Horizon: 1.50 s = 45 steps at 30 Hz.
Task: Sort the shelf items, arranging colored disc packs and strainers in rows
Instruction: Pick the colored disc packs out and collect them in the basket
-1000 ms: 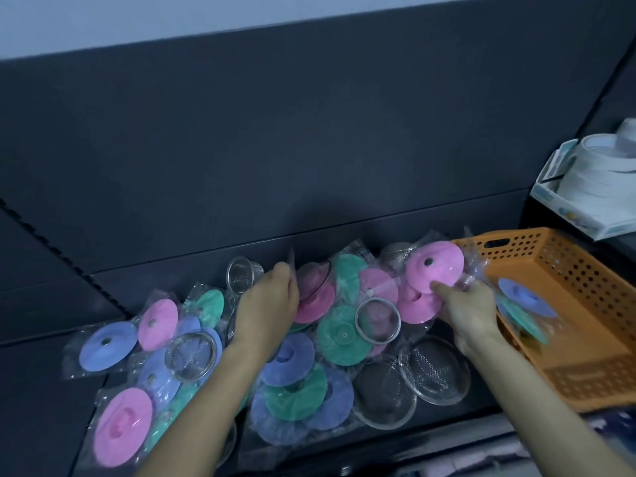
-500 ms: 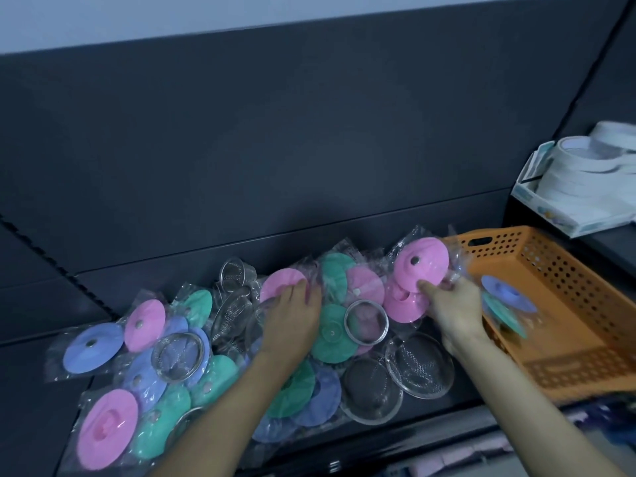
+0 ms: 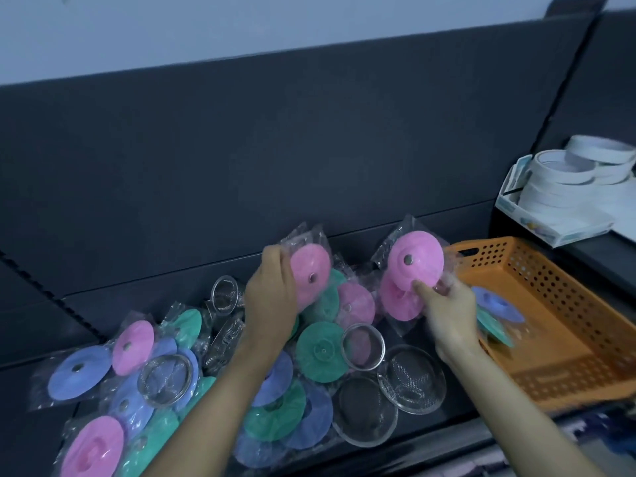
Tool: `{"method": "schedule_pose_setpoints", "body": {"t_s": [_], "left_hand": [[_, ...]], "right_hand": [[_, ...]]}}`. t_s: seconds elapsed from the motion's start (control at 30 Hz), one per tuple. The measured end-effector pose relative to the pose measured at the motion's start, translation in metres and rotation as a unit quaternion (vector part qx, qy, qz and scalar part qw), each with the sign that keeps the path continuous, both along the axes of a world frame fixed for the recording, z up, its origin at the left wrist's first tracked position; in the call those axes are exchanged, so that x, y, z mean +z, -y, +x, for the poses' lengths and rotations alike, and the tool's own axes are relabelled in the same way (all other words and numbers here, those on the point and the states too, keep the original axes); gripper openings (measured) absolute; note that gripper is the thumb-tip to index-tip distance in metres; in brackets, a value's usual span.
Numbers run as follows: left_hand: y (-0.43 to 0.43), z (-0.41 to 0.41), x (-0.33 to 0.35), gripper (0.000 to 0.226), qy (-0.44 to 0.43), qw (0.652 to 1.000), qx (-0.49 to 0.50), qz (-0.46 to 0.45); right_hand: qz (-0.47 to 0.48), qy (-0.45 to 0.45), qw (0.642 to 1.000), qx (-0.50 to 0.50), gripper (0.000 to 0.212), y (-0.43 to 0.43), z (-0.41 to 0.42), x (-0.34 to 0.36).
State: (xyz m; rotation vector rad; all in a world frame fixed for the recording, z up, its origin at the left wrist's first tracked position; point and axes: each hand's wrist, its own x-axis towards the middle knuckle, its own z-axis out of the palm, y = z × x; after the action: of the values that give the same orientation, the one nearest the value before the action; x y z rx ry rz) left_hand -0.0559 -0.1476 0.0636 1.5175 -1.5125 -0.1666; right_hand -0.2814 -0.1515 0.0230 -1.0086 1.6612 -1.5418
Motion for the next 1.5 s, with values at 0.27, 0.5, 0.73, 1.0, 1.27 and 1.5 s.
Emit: {"method": "schedule_pose_setpoints", "body": {"t_s": [0.27, 0.5, 0.73, 1.0, 1.27, 1.5], "left_hand": [[0.018, -0.074, 0.020, 0.050, -0.164, 0.982, -0.097, 0.011], [0.028, -0.172, 0.034, 0.020, -0.293, 0.930, -0.206, 0.080], [0.035, -0.243, 0.001, 0.017, -0.388, 0.868, -0.237, 0.198], [0.044, -0.268, -0.024, 0.011, -0.305, 0.877, -0.267, 0.260], [0.032, -0.199, -0.047, 0.024, -0.090, 0.929, -0.290, 0.212], [0.019, -0.099, -0.073, 0.045, 0.081, 0.965, -0.183, 0.171]], "right_hand": [[-0.085, -0.044, 0.995, -0.024, 0.016, -0.001, -0.016, 0.030], [-0.123, -0.125, 0.983, -0.046, 0.026, -0.011, -0.062, 0.052], [-0.031, -0.260, 0.962, -0.072, 0.026, -0.023, -0.113, 0.034], [0.050, -0.363, 0.930, -0.030, 0.014, -0.022, -0.137, 0.019], [0.205, -0.374, 0.898, 0.109, 0.013, -0.018, -0.131, 0.004], [0.035, -0.435, 0.897, 0.078, 0.056, -0.021, -0.089, 0.035]]}}
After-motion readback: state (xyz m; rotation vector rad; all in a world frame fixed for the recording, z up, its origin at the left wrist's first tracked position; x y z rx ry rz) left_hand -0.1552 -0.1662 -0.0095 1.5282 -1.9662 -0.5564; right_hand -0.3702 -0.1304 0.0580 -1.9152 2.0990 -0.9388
